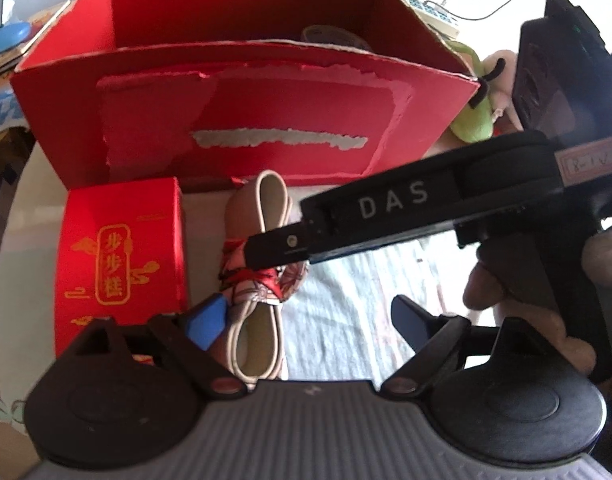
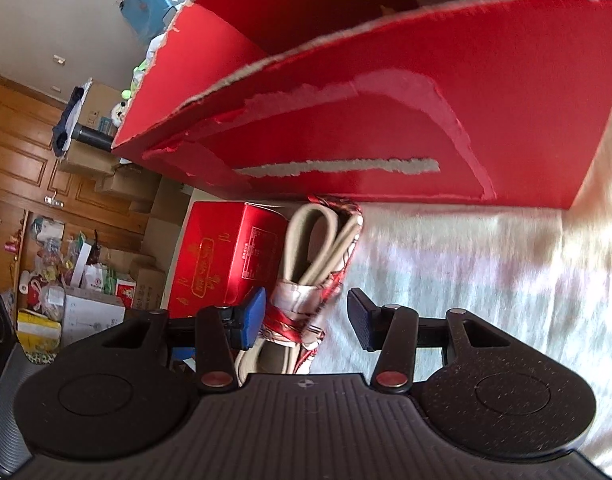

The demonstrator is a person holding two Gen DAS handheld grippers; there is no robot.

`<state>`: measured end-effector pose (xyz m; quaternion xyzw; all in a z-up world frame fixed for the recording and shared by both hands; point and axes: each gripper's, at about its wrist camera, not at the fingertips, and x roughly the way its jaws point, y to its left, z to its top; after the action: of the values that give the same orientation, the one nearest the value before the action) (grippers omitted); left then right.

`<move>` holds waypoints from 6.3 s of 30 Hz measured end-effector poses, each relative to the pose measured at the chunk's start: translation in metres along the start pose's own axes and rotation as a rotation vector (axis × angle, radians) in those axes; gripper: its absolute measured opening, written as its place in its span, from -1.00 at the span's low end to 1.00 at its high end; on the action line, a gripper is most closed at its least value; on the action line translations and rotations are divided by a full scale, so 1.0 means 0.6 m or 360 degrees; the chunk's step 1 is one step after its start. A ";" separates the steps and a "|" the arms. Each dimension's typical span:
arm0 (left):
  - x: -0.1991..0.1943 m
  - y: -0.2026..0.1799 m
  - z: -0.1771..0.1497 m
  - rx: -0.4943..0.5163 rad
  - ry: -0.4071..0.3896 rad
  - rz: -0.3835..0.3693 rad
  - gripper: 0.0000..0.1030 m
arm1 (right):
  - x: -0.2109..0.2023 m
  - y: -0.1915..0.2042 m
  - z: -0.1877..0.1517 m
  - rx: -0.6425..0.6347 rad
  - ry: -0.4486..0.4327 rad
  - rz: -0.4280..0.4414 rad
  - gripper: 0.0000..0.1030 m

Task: Organize objects
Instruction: 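Move the right gripper down to the beige cable bundle beside the box, then grasp the beige cable bundle at its red tie with the right gripper, then lift the cable bundle and carry it over the red box, then lower the cable bundle into the box and open the right gripper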

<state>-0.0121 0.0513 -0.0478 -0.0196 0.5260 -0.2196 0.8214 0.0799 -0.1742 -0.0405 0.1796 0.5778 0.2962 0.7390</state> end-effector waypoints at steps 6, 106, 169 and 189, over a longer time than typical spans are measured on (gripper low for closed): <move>0.008 -0.002 -0.007 0.0076 0.0013 0.0059 0.70 | 0.017 0.006 0.017 -0.0026 0.0104 -0.0003 -0.09; -0.036 0.044 0.276 0.0342 -0.0207 0.0003 -0.13 | 0.002 0.125 0.227 -0.0213 -0.0348 -0.0335 -0.49; 0.103 0.062 0.295 0.0343 0.0059 0.0321 0.24 | 0.051 0.037 0.262 -0.0097 -0.0395 -0.0532 -0.43; 0.102 0.040 0.295 0.0400 -0.0041 0.0406 0.44 | 0.061 0.040 0.261 -0.0063 -0.0513 -0.0641 -0.43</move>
<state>0.1720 0.0142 -0.0276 0.1474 0.4821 -0.1772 0.8453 0.2303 -0.1203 -0.0117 0.0911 0.4708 0.1220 0.8690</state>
